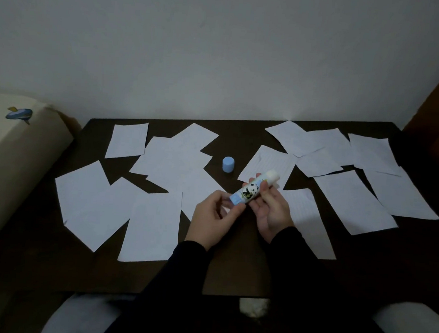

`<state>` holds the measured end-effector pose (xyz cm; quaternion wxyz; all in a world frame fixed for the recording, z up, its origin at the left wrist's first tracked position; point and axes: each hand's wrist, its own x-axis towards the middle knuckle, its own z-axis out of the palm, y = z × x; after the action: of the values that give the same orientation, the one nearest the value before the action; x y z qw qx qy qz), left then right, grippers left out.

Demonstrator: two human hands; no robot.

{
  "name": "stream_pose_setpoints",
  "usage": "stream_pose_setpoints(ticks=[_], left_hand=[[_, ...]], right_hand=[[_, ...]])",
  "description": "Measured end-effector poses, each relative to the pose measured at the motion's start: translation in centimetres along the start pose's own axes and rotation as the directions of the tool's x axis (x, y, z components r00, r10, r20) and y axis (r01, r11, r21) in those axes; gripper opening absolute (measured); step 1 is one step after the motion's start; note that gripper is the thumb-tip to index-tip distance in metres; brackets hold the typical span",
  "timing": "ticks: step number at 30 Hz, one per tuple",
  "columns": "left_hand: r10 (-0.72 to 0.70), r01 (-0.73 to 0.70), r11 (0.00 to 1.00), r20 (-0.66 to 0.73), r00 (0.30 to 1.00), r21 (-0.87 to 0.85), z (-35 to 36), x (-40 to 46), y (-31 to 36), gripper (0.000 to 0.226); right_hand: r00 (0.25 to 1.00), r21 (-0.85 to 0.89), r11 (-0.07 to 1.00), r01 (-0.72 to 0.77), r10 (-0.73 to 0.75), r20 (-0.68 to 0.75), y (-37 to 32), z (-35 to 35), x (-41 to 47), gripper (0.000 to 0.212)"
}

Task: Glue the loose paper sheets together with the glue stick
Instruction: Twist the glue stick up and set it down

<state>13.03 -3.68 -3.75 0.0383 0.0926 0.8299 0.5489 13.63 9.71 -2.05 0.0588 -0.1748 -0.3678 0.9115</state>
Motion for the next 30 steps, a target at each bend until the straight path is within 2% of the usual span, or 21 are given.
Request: stream_pose_setpoints(ticks=[2, 4, 7, 9, 11, 14, 18, 22, 24, 27, 30], left_hand=[[0.05, -0.05, 0.999, -0.015, 0.999, -0.006, 0.14, -0.07, -0.1, 0.021], [0.052, -0.052, 0.999, -0.038, 0.998, -0.003, 0.08, -0.15, 0.09, 0.022], [-0.033, 0.032, 0.998, -0.013, 0.999, -0.063, 0.01, -0.18, 0.35, 0.032], [-0.08, 0.082, 0.996, 0.049, 0.996, -0.032, 0.07, -0.23, 0.5, 0.046], [-0.095, 0.094, 0.995, 0.082, 0.992, 0.012, 0.08, -0.19, 0.67, 0.048], [-0.081, 0.082, 0.997, 0.072, 0.994, -0.008, -0.12, -0.02, 0.46, 0.043], [-0.027, 0.027, 0.996, -0.006, 1.0, -0.086, -0.17, 0.18, 0.07, 0.017], [-0.031, 0.025, 0.99, -0.04, 0.999, -0.139, -0.06, 0.16, 0.15, 0.016], [-0.076, 0.071, 0.987, -0.032, 0.997, -0.148, 0.0, 0.15, 0.29, 0.026], [-0.099, 0.098, 0.995, 0.031, 0.995, 0.004, 0.19, 0.03, 0.56, 0.051], [-0.084, 0.083, 0.996, 0.059, 0.995, 0.015, 0.02, -0.04, 0.66, 0.049]], right_hand=[[1.0, -0.02, 1.0, 0.005, -0.005, -0.007, 0.09, -0.01, 0.14, 0.027], [1.0, -0.024, 1.0, 0.0, 0.0, -0.024, 0.18, -0.06, 0.13, 0.023], [1.0, -0.019, 1.0, 0.003, -0.004, -0.026, 0.2, -0.26, -0.04, 0.019], [1.0, -0.027, 1.0, 0.015, -0.015, -0.013, 0.24, -0.33, -0.13, 0.019], [1.0, -0.039, 0.999, 0.02, -0.02, -0.008, 0.26, -0.28, -0.15, 0.018], [1.0, -0.038, 0.999, 0.011, -0.012, -0.015, 0.19, -0.18, -0.04, 0.017], [1.0, -0.004, 1.0, 0.014, -0.014, -0.007, 0.15, -0.24, 0.29, 0.021], [1.0, -0.004, 1.0, 0.003, -0.003, -0.018, 0.08, -0.12, 0.16, 0.025], [1.0, -0.01, 1.0, 0.004, -0.004, -0.016, 0.06, -0.12, 0.12, 0.023], [1.0, -0.027, 1.0, 0.005, -0.005, 0.001, 0.07, -0.18, 0.01, 0.021], [1.0, -0.025, 1.0, -0.001, 0.001, 0.015, 0.05, -0.17, 0.02, 0.02]])
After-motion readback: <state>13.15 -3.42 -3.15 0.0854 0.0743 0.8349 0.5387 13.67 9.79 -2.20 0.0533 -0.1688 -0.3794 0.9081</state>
